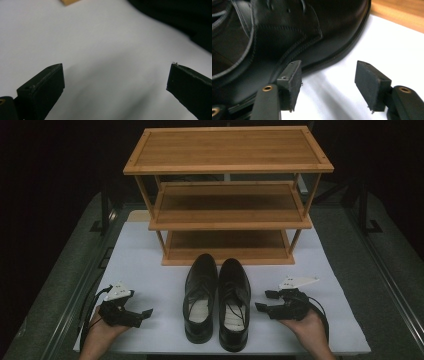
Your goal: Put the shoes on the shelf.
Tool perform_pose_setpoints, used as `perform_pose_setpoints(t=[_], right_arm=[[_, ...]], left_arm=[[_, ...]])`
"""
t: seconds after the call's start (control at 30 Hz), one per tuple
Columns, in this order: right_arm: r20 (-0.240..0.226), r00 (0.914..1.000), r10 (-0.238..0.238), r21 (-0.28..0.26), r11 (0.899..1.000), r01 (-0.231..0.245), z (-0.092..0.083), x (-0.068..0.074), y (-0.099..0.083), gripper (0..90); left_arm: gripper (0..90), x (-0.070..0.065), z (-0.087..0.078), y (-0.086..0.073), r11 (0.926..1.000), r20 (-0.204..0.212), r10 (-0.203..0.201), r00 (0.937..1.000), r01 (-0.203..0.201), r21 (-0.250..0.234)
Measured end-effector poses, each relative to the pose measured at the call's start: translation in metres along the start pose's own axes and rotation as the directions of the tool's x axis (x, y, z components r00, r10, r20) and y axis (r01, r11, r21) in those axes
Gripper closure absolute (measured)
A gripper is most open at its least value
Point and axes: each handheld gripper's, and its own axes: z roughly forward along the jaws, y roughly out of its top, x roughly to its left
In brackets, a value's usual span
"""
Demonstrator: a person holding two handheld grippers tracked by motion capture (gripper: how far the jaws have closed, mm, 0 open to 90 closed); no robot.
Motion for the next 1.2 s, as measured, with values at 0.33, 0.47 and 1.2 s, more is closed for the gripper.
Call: perform_pose_setpoints(t=[0.33,0.47,1.2], right_arm=[[-0.012,0.9997,-0.02,-0.049,0.999,0.02,-0.01,0.005,0.021,36.8],[-0.029,0.9991,-0.03,-0.055,0.998,0.029,-0.011,0.008,0.029,38.1],[-0.113,0.9877,-0.108,-0.079,0.992,0.099,0.001,0.031,0.064,38.2]], left_arm=[[18.3,-0.024,-0.011,0.042,0.9971,0.074,0.005,0.9973,0.001,-0.076],[25.4,-0.033,-0.011,0.06,0.9948,0.105,0.032,0.9939,-0.022,-0.1],[37.8,-0.071,0.033,0.123,0.9838,0.206,0.165,0.9646,-0.146,-0.104]])
